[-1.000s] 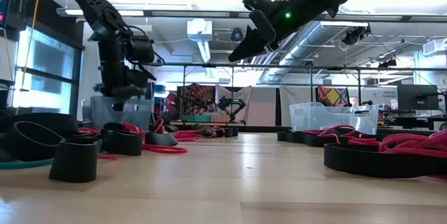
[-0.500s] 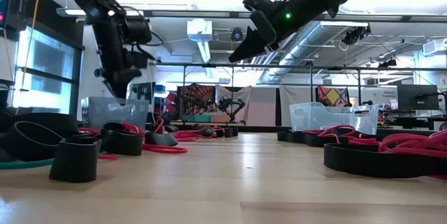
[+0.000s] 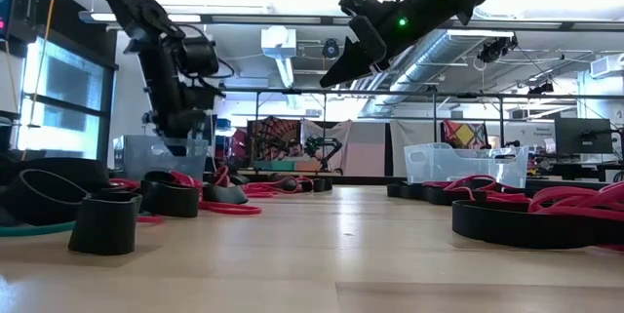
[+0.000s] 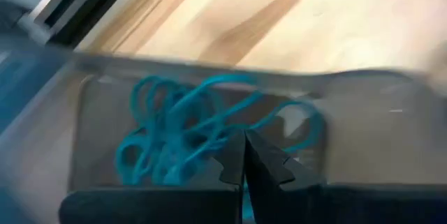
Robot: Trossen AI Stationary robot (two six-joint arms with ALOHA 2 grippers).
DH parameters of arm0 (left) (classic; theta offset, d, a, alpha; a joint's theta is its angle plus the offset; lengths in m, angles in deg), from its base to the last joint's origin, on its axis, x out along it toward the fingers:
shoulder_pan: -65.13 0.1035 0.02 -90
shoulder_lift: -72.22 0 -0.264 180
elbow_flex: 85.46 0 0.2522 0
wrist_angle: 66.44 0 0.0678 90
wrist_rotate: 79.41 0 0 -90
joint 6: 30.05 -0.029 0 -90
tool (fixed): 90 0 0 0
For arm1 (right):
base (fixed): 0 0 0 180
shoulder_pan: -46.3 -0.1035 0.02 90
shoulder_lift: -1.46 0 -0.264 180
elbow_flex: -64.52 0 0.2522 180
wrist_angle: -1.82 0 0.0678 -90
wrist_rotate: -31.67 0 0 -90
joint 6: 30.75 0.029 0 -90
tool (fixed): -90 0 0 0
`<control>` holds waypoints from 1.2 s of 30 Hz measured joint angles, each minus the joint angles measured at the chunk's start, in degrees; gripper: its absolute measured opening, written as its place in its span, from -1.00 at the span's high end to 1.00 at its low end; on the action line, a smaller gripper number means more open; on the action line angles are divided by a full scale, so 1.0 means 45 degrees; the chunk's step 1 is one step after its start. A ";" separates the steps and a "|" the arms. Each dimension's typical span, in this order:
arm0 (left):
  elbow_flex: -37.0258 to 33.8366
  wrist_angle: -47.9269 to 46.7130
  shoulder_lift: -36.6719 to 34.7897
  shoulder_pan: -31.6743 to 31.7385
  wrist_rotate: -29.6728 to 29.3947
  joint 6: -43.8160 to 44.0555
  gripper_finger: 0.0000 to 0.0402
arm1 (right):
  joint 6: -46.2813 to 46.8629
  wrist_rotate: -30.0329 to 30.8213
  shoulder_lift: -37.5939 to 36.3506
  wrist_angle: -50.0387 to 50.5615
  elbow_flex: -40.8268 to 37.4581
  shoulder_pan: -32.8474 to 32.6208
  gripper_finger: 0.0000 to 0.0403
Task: Sort rubber bands into baskets
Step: Put the blue rubber band into the black bin
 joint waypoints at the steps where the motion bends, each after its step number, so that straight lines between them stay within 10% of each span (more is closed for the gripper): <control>1: 0.0000 -0.0064 0.0091 0.0002 -0.0303 0.0072 1.00 | 0.0000 0.0000 0.0000 0.0048 0.0000 0.0000 1.00; 36: 0.0000 0.2063 -0.1023 -0.0921 0.0760 0.0191 1.00 | 0.0566 0.0005 0.0000 0.0414 0.0000 0.0000 1.00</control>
